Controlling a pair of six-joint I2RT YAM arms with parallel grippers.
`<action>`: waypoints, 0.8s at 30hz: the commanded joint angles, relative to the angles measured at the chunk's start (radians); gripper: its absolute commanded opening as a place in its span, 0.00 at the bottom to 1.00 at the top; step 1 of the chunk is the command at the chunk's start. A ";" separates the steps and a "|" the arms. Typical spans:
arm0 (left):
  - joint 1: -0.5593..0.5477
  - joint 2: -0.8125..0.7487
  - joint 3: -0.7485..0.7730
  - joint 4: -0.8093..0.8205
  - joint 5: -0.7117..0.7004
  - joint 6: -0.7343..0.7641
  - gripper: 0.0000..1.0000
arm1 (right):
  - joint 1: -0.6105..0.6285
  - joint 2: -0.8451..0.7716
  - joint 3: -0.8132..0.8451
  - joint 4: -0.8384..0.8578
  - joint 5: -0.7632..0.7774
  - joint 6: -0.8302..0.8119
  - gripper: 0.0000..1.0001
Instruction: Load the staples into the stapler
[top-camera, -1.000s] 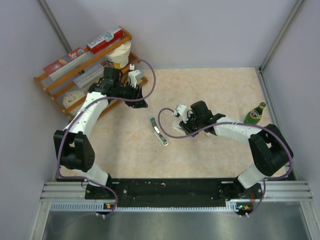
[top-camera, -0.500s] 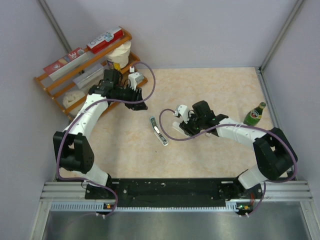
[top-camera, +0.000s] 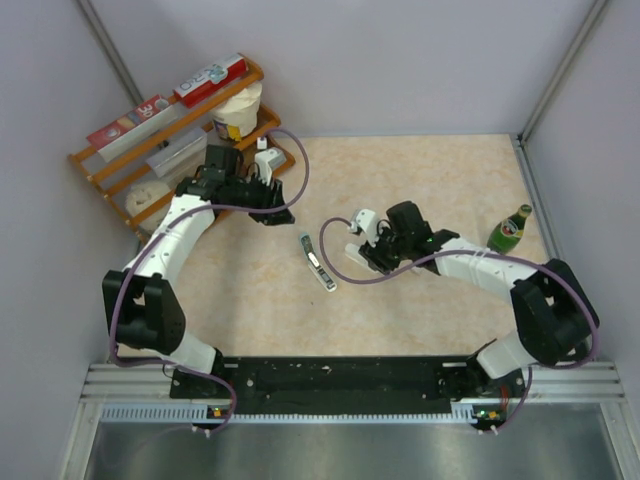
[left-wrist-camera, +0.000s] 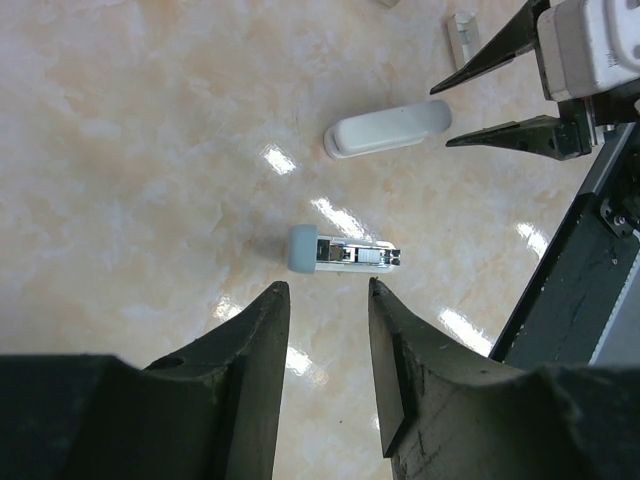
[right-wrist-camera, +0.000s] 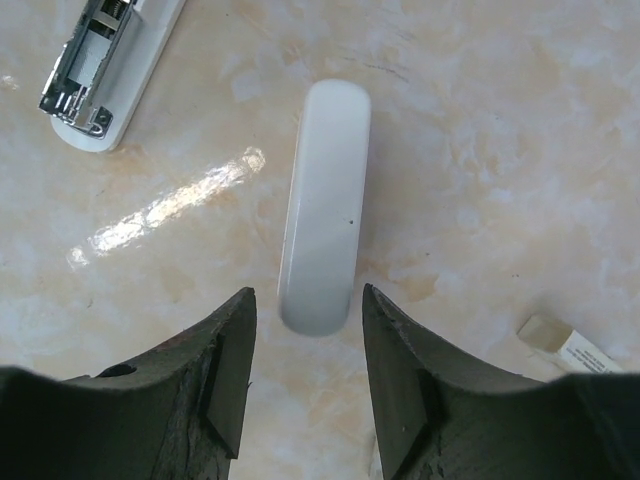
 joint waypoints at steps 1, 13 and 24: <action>-0.001 -0.055 -0.024 0.053 0.007 -0.001 0.43 | 0.001 0.047 0.008 0.035 0.012 0.004 0.46; -0.003 -0.048 -0.036 0.059 0.006 -0.006 0.43 | 0.022 0.064 0.028 0.058 0.104 0.042 0.49; -0.001 0.056 0.036 0.027 -0.008 0.010 0.43 | 0.093 -0.178 -0.007 0.121 0.029 0.114 0.61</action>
